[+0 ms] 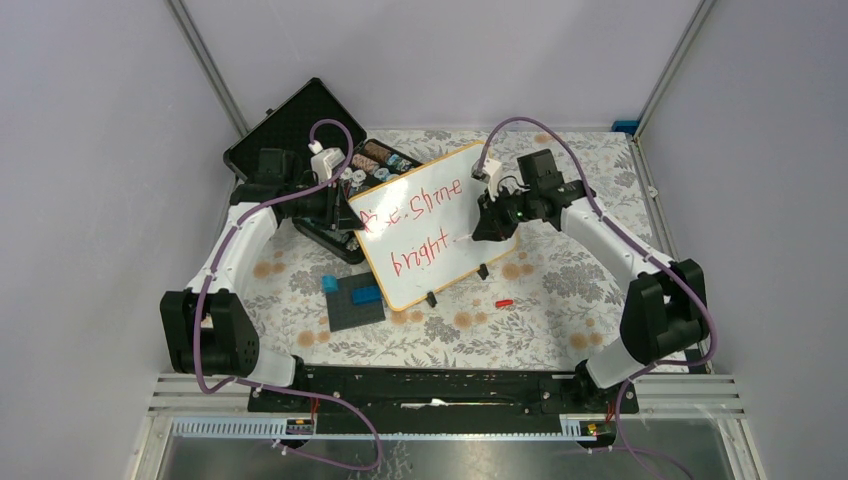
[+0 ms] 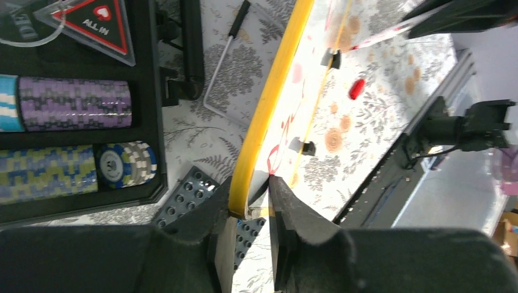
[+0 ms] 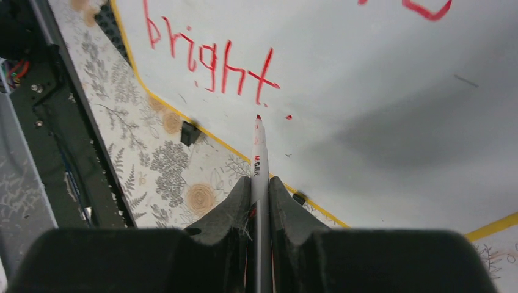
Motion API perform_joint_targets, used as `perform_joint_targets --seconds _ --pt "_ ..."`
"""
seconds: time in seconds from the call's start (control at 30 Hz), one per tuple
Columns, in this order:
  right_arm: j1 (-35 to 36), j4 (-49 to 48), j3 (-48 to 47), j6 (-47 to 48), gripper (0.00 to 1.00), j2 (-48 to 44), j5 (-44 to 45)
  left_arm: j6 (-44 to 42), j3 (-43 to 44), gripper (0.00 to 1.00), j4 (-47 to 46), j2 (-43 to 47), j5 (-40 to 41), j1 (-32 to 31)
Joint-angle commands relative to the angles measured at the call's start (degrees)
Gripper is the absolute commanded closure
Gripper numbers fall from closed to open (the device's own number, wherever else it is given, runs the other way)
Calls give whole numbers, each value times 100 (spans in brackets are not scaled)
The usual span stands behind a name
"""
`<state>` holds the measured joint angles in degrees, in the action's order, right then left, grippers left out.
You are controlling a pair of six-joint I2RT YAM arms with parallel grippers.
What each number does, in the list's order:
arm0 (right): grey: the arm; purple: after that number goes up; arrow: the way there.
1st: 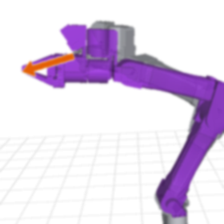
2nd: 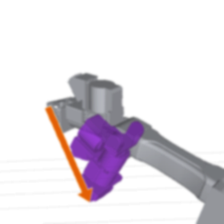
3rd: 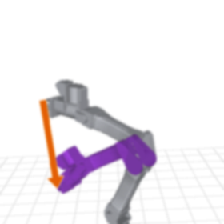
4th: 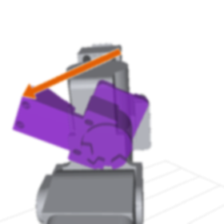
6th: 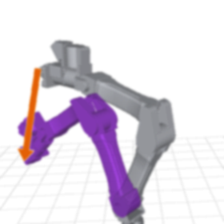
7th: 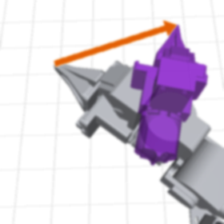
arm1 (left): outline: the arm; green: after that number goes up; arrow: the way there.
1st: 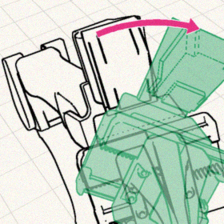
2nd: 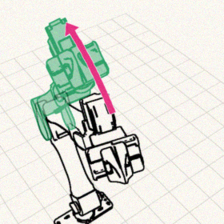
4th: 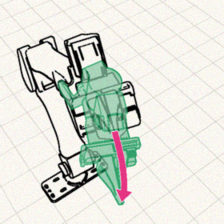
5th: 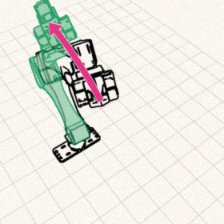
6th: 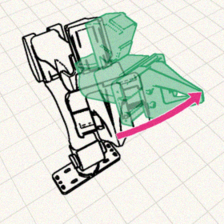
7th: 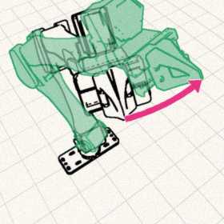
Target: Write a sentence on the whiteboard
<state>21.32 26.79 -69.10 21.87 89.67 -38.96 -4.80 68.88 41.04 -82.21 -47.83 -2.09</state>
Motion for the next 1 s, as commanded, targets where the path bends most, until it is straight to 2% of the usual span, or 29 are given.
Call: perform_joint_targets --seconds 0.0,0.2,0.37,0.43,0.6,0.67,0.8,0.97 --pt "-5 439 -541 -25 100 -456 -586 -340 192 72 23 74 477 -134" --pt "-5 743 -820 -175 100 -612 -794 -381 732 49 287 89 372 -109" --pt "-18 811 -819 -392 100 -870 -853 -287 1276 25 425 248 261 74" --pt "-101 788 -790 -558 100 -953 -978 -253 1523 19 425 326 279 191" --pt "-708 639 -818 -1020 100 -983 -1506 -451 2055 18 466 392 270 193" --pt "-1020 558 -756 -1116 100 -1035 -1626 -666 2275 18 685 322 245 -23" --pt "-1783 560 -649 -1240 100 -990 -2032 -955 2673 18 880 131 1062 -1089" --pt "-2921 572 -332 -1181 100 -976 -2213 -1157 3141 20 943 -532 1653 -2515"
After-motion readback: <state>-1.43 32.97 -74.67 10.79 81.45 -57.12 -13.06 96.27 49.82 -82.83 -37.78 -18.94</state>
